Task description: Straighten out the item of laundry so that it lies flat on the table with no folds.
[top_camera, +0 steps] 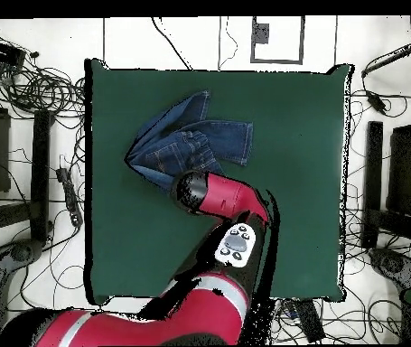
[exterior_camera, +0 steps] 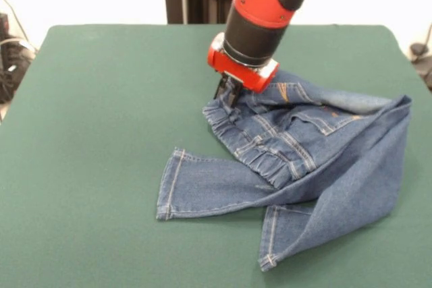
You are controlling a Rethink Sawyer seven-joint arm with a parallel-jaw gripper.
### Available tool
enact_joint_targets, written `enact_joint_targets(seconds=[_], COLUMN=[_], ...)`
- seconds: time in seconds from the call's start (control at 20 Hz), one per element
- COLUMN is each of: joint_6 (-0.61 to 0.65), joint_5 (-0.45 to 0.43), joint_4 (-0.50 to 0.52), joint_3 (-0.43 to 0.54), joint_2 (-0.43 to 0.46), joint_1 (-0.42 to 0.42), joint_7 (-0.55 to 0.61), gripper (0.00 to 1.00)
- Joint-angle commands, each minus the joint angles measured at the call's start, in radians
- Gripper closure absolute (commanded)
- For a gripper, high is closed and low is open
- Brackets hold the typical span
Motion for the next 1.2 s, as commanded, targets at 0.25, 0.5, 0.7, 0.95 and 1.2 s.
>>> enact_joint_targets(seconds=[0.25, 0.5, 0.7, 0.95, 1.2], joint_6=[0.012, 0.025, 0.106, 0.161, 0.190], joint_5=[0.065, 0.064, 0.025, -0.016, -0.056], joint_4=[0.034, 0.066, 0.088, 0.108, 0.143], joint_3=[-0.054, -0.059, -0.118, -0.164, -0.193], joint_2=[0.000, -0.027, -0.105, -0.164, -0.252], joint_1=[0.055, 0.039, 0.037, 0.027, 0.007], joint_7=[0.308, 0.279, 0.233, 0.176, 0.109], gripper=[1.00, 1.00, 1.00, 1.00, 1.00])
